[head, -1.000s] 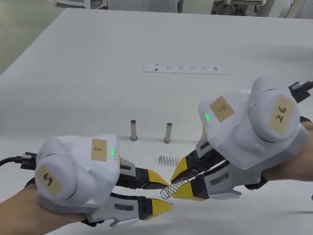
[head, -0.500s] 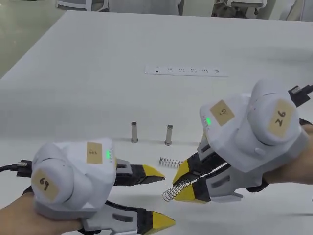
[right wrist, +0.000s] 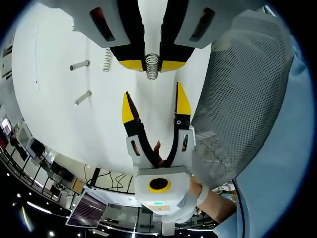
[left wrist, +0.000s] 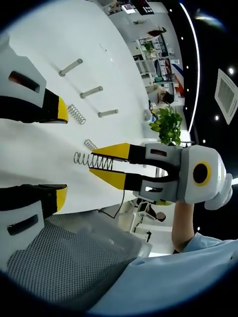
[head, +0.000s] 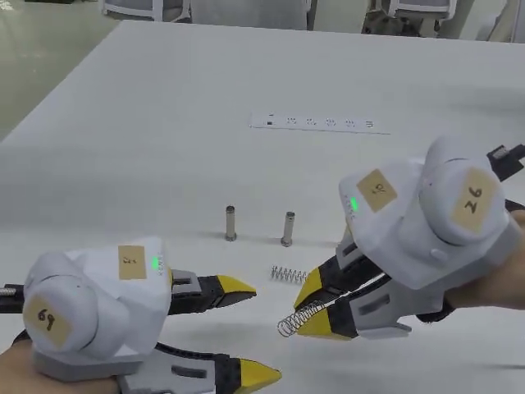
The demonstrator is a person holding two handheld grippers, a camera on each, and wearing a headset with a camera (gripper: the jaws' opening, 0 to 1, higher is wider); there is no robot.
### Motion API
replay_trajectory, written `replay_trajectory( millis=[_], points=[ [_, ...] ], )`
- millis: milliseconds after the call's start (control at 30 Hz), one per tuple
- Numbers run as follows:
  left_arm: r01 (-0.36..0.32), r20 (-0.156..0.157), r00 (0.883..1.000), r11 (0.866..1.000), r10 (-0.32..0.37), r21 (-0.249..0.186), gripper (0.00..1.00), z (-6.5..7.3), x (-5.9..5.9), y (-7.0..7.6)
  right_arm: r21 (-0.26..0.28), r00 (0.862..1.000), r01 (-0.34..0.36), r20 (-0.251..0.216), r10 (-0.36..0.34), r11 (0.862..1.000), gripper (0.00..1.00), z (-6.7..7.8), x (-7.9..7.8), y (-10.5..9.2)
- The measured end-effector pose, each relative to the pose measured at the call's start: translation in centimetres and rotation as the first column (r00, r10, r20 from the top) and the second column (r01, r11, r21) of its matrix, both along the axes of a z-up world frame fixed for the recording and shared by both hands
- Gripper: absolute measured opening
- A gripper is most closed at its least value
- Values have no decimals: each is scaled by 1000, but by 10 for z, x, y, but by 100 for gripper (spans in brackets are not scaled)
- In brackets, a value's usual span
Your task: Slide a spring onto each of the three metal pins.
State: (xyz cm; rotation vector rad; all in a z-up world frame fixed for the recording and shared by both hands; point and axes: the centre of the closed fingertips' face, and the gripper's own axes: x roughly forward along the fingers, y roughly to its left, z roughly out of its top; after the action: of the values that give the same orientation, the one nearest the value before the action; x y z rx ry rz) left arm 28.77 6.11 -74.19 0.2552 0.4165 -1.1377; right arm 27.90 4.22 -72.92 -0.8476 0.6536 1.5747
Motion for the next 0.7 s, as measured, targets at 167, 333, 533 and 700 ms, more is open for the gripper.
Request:
replay_trajectory(
  millis=[167, 333, 533, 700],
  points=[
    [-44, 2, 999, 999, 44, -12, 59, 1, 4, 6, -4, 1000, -3, 1, 3, 1000, 8, -1, 1, 0],
    [-78, 8, 997, 997, 78, -22, 65, 3, 7, 12, -5, 1000, -9, 3, 9, 1000, 8, 0, 3, 2],
    [-116, -9, 993, 993, 116, -11, 77, -1, 9, 18, -6, 1000, -13, 5, 13, 1000, 8, 0, 5, 3],
    [-165, -29, 986, 986, 165, -16, 85, -2, 12, 26, -9, 1000, -18, 7, 18, 1000, 8, 1, 5, 3]
  ],
)
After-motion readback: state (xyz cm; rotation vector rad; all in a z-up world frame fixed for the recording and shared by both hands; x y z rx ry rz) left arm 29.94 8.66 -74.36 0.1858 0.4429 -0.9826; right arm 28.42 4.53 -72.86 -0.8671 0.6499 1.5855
